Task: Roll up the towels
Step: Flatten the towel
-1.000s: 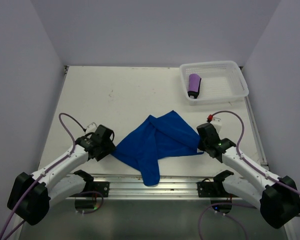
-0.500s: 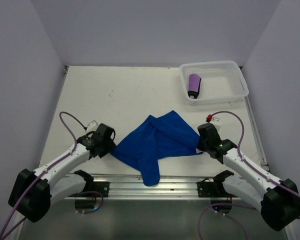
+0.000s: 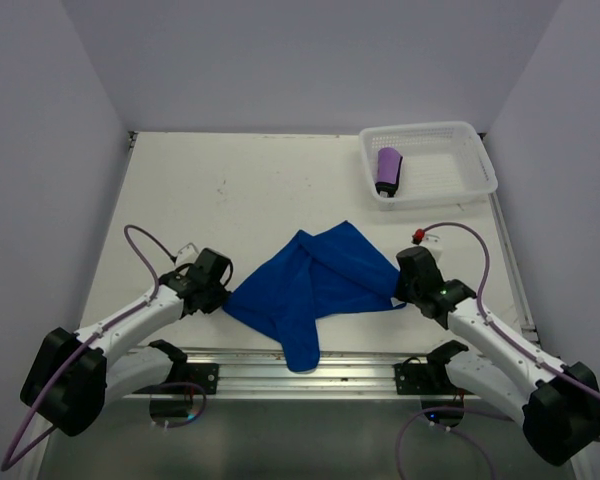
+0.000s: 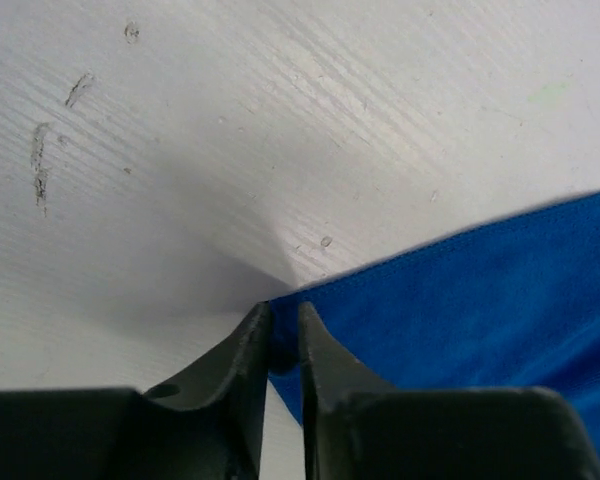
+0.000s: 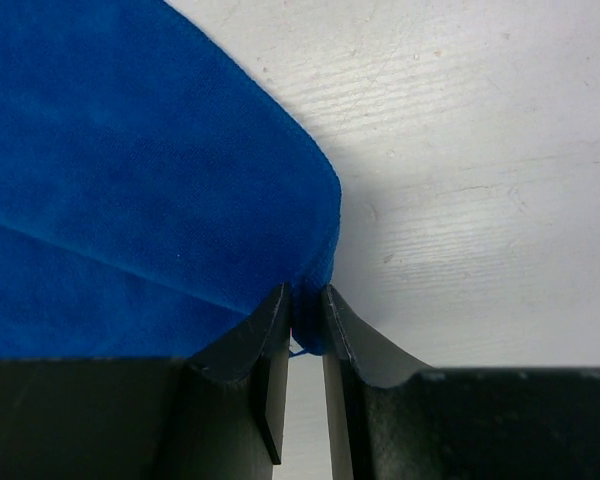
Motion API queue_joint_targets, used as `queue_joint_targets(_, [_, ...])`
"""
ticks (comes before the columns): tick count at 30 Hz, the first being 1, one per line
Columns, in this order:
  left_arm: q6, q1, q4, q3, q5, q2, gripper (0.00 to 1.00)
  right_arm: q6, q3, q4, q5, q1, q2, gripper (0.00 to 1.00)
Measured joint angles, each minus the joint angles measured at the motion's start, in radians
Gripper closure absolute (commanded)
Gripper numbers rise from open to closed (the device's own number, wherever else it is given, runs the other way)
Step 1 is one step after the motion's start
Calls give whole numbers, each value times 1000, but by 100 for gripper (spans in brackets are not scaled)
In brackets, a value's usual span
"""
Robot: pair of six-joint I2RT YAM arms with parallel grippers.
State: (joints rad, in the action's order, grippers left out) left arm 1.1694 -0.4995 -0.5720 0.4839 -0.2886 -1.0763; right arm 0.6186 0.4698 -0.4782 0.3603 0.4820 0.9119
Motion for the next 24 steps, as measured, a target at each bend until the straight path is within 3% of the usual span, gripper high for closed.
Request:
queue_joint_targets(2, [0, 0, 3, -6, 2, 0, 95, -2, 0, -3, -6, 0, -10, 70])
queue_joint_targets(4, [-1, 0, 5, -8, 4, 0, 100, -4, 2, -12, -12, 0, -21, 65])
queue_joint_targets(8, [-2, 0, 10, -8, 4, 0, 100, -7, 18, -49, -12, 0, -60, 41])
queue_joint_targets(14, [-36, 0, 8, 15, -8, 3, 100, -9, 95, -99, -4, 0, -122, 31])
queue_joint_targets(16, [-62, 0, 8, 40, -19, 9, 100, -10, 121, -97, -5, 0, -129, 31])
queue_joint_targets(20, [-122, 0, 7, 121, -53, 26, 100, -20, 144, -42, -35, 0, -85, 53])
queue_joint_targets(24, [-192, 0, 8, 194, -92, 37, 100, -17, 153, 72, -111, 0, 52, 62])
